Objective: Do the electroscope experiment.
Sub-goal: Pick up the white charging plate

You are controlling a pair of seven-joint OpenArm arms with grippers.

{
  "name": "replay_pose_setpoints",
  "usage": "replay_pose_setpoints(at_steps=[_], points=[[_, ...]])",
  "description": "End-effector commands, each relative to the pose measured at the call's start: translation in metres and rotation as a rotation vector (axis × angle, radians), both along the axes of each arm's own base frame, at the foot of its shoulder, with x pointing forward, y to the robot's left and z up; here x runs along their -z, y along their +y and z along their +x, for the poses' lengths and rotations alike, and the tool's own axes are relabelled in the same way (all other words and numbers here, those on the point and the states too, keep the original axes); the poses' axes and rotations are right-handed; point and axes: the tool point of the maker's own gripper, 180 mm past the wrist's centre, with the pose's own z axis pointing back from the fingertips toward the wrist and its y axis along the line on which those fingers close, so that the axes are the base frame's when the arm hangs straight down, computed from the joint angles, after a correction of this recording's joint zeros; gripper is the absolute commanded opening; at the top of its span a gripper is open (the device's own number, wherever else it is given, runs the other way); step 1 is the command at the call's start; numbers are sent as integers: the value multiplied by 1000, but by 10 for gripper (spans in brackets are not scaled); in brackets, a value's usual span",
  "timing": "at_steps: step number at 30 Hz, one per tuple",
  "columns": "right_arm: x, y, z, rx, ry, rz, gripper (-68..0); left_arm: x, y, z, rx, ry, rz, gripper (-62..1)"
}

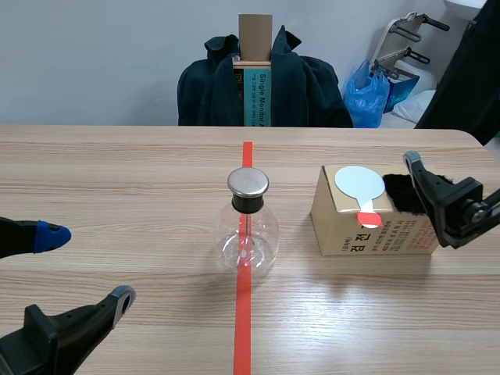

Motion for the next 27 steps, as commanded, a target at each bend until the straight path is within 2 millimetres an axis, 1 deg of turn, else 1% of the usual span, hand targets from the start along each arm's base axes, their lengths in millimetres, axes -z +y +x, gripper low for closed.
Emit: replay_pose_setpoints(at_steps=[1, 2, 7, 27], points=[[2, -5, 1, 17, 8, -69, 4, -8, -4, 2, 6, -22, -23, 14], [-6, -1, 1, -3, -31, -55, 4, -8, -4, 2, 6, -22, -23, 14], [-14, 3, -1, -27, -70, -40, 4, -8, -4, 1, 6, -21, -23, 14], [-21, 7, -2, -48, -106, -25, 4, -8, -4, 1, 6, -21, -22, 14]])
